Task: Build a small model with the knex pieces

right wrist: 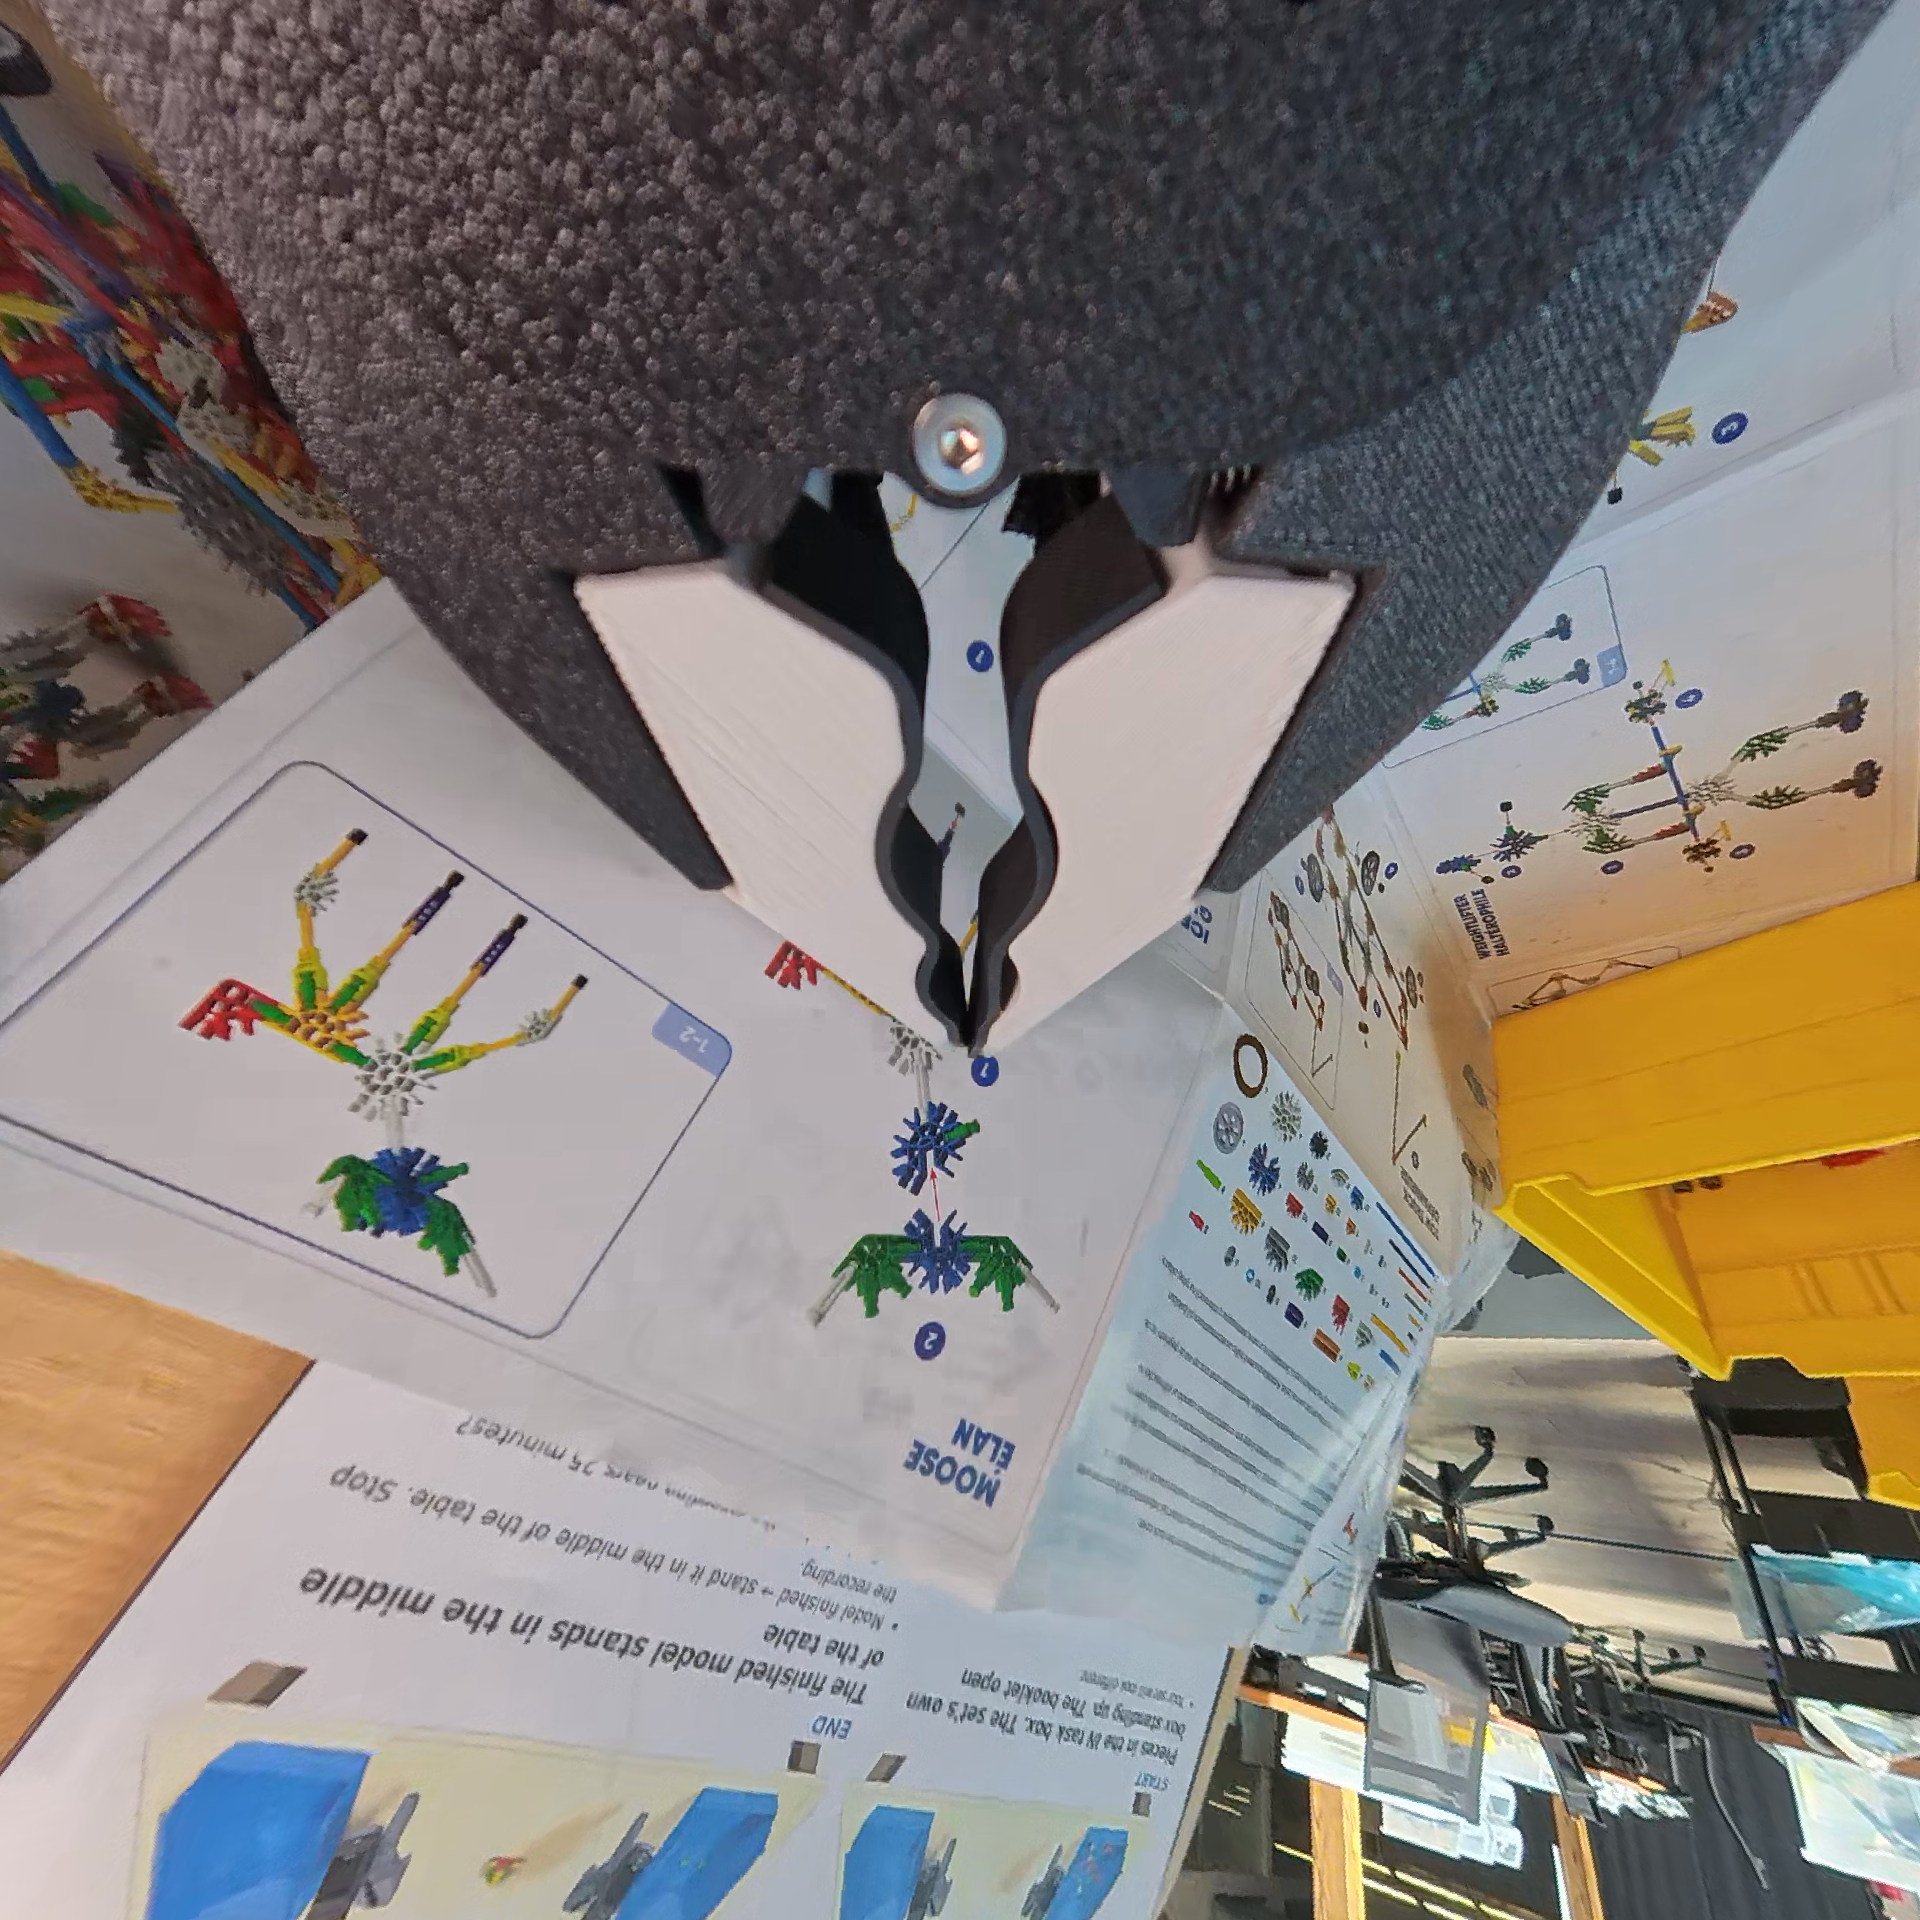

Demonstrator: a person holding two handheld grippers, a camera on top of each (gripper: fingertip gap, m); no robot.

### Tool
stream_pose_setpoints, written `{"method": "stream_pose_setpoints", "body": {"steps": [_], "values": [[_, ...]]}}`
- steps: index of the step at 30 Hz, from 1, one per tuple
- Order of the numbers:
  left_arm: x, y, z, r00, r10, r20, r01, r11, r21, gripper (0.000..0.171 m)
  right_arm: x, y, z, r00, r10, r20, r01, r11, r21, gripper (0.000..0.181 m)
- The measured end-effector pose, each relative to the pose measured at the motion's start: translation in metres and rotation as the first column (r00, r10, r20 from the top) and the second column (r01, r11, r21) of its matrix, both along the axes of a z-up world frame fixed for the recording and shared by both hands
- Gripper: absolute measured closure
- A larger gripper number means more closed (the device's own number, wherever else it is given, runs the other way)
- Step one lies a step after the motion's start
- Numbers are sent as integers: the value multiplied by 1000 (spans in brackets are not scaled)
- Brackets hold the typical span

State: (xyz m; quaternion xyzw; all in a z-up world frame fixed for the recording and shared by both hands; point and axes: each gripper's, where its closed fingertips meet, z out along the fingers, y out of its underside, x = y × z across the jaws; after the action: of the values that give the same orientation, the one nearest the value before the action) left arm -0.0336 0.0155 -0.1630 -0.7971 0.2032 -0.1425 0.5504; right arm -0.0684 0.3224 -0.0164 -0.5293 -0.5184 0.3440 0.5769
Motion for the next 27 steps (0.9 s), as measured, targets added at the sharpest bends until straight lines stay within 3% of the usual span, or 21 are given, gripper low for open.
{"method": "stream_pose_setpoints", "body": {"steps": [4, 7, 9, 12, 15, 18, 20, 23, 27], "values": [[6, -3, -4, 999, -39, -24, 39, 999, -13, 140, 0, -33, 35, 996, 69, -64, -66, 997, 41, 181], [18, -9, -11, 992, -110, -68, 107, 993, -42, 140, 1, -84, 69, 978, 180, -109, -172, 982, 85, 181], [28, -17, -19, 980, -177, -91, 169, 982, -84, 140, 3, -118, 72, 967, 247, -64, -237, 963, 125, 181], [47, -34, -34, 947, -298, -120, 276, 946, -173, 144, 10, -167, 34, 932, 318, 174, -340, 934, 113, 178], [58, -48, -52, 917, -363, -163, 313, 911, -268, 145, 41, -228, -33, 829, 400, 391, -436, 900, 3, 177], [65, -53, -54, 900, -386, -205, 326, 905, -272, 147, 82, -277, -111, 727, 410, 551, -422, 900, -114, 176], [68, -53, -54, 894, -388, -223, 324, 905, -276, 147, 102, -299, -151, 698, 387, 603, -364, 916, -167, 175], [70, -54, -55, 886, -392, -249, 326, 907, -268, 148, 115, -314, -182, 716, 341, 609, -281, 939, -196, 175], [70, -54, -55, 888, -391, -242, 326, 907, -268, 149, 115, -310, -187, 744, 288, 603, -235, 957, -169, 175]]}}
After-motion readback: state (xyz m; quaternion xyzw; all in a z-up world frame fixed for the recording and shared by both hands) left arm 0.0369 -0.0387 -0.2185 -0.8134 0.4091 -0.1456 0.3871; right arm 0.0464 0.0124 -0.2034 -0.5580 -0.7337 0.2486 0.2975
